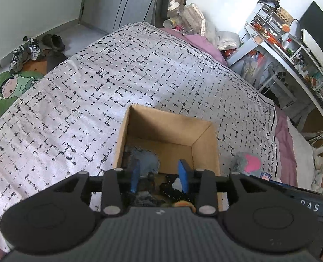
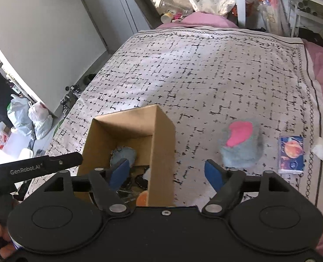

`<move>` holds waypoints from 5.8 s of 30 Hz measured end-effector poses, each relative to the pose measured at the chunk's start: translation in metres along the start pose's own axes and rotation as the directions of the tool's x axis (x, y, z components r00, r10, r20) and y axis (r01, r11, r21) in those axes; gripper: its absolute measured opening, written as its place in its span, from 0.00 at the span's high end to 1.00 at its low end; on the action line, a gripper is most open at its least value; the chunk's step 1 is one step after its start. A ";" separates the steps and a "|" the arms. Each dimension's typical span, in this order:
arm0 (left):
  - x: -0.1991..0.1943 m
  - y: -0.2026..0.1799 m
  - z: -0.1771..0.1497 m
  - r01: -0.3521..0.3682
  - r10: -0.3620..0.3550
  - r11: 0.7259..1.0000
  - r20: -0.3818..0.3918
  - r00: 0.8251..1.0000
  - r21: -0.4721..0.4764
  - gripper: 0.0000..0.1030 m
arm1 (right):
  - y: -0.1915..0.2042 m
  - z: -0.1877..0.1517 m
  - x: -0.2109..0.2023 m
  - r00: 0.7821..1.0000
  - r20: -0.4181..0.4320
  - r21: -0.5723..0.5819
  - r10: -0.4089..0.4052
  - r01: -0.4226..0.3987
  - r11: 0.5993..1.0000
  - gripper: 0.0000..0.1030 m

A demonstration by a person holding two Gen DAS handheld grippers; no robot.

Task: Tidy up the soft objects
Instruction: 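Open the left tool over the box while the right tool releases the lace item into it, then withdraw both open tools from the box toward the grey pink-topped plush, then lower the left tool onto the grey pink-topped plush and close on it, then lift the grey plush with the left tool and carry it over the box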

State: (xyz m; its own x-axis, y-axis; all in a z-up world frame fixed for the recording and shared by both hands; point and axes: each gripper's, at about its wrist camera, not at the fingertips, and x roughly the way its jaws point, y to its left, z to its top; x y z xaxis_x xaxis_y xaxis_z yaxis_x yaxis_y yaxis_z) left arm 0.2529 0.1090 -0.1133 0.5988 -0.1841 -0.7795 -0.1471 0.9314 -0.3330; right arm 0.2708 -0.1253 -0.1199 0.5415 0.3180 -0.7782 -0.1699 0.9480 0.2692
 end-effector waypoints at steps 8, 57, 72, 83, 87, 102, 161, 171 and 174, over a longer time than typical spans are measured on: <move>-0.015 -0.024 -0.013 -0.038 0.039 0.999 -0.006 0.999 0.025 0.40 | -0.022 -0.008 -0.024 1.000 0.029 0.014 0.003 -0.003 1.000 0.15; -0.025 -0.152 -0.055 -0.067 0.065 0.993 0.025 0.998 0.101 0.14 | -0.164 -0.039 -0.086 0.988 0.151 0.162 -0.039 0.015 0.987 0.00; 0.010 -0.184 -0.048 -0.047 0.044 0.980 0.019 0.999 0.194 0.17 | -0.185 -0.020 -0.040 0.993 0.119 0.266 0.016 -0.048 0.963 0.13; 0.045 -0.200 -0.029 -0.006 0.003 0.984 0.013 1.000 0.180 0.39 | -0.204 0.001 0.003 0.992 0.108 0.371 0.065 -0.101 0.923 0.26; 0.060 -0.205 -0.027 0.010 -0.010 0.982 0.002 1.000 0.188 0.48 | -0.208 -0.005 0.021 0.990 0.106 0.377 0.091 -0.125 0.918 0.34; 0.120 -0.220 -0.033 0.076 -0.063 0.980 -0.076 0.995 0.186 0.62 | -0.245 -0.010 0.071 0.967 0.068 0.550 0.247 -0.243 0.799 0.58; 0.049 -0.183 -0.048 0.112 -0.108 0.991 -0.062 0.992 0.071 0.82 | -0.153 -0.006 -0.013 0.981 0.129 0.344 0.142 -0.179 0.922 0.84; 0.017 -0.160 -0.034 0.148 -0.147 0.988 -0.017 0.989 0.052 0.82 | -0.114 0.004 -0.033 0.978 0.164 0.300 0.132 -0.177 0.937 0.84; 0.009 -0.152 -0.030 0.152 -0.152 0.987 -0.004 0.988 0.044 0.82 | -0.101 0.007 -0.035 0.977 0.166 0.287 0.134 -0.178 0.941 0.84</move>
State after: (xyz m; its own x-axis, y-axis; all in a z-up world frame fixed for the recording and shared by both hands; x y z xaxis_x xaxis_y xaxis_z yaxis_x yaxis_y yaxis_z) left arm 0.2573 -0.0434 -0.0853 0.6109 -0.3247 -0.7221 -0.0195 0.9056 -0.4237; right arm 0.2750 -0.2326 -0.1154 0.6432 0.4358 -0.6296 -0.0199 0.8314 0.5553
